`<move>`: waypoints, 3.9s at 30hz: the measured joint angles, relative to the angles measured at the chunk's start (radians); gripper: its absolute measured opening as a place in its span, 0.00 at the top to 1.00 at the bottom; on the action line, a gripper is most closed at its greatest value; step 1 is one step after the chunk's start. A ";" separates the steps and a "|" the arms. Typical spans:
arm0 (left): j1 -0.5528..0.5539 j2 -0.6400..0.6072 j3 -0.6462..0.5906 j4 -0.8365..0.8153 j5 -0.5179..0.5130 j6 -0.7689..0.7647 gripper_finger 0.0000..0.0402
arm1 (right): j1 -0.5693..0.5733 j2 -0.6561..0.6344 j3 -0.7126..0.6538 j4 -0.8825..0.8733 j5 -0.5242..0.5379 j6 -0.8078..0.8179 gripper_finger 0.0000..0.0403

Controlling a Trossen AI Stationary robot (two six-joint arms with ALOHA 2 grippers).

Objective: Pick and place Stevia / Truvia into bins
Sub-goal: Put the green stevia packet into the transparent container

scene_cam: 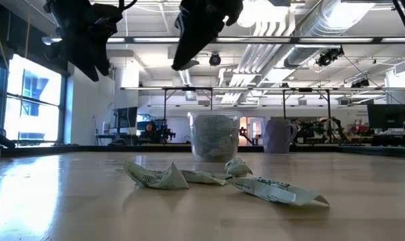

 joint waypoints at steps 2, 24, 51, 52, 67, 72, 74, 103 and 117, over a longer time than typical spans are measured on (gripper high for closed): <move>0.000 0.000 0.000 -0.017 0.000 -0.002 0.54 | -0.039 -0.006 0.029 -0.057 -0.047 0.035 1.00; 0.000 -0.001 0.000 -0.144 0.019 -0.003 0.54 | -0.285 -0.083 -0.142 -0.045 -0.428 0.192 1.00; 0.000 -0.001 0.000 -0.056 0.017 -0.073 0.54 | -0.387 -0.105 -0.141 0.005 -0.602 0.566 1.00; 0.000 -0.001 0.000 -0.056 0.017 -0.073 0.54 | -0.380 -0.103 -0.141 0.003 -0.584 0.565 1.00; 0.000 0.000 0.000 -0.056 0.017 -0.081 0.54 | -0.373 -0.101 -0.281 0.094 -0.481 0.528 1.00; 0.000 0.000 0.000 -0.058 0.016 -0.081 0.54 | -0.367 -0.112 -0.339 0.203 -0.490 0.552 1.00; 0.000 0.000 0.000 -0.059 0.016 -0.081 0.54 | -0.359 -0.114 -0.338 0.220 -0.478 0.544 0.99; 0.001 0.000 -0.001 -0.083 -0.012 -0.079 0.54 | -0.339 -0.087 -0.286 0.053 -0.253 0.321 0.92; 0.001 0.000 -0.001 -0.084 -0.011 -0.080 0.54 | -0.310 -0.112 -0.244 0.043 -0.230 0.306 0.88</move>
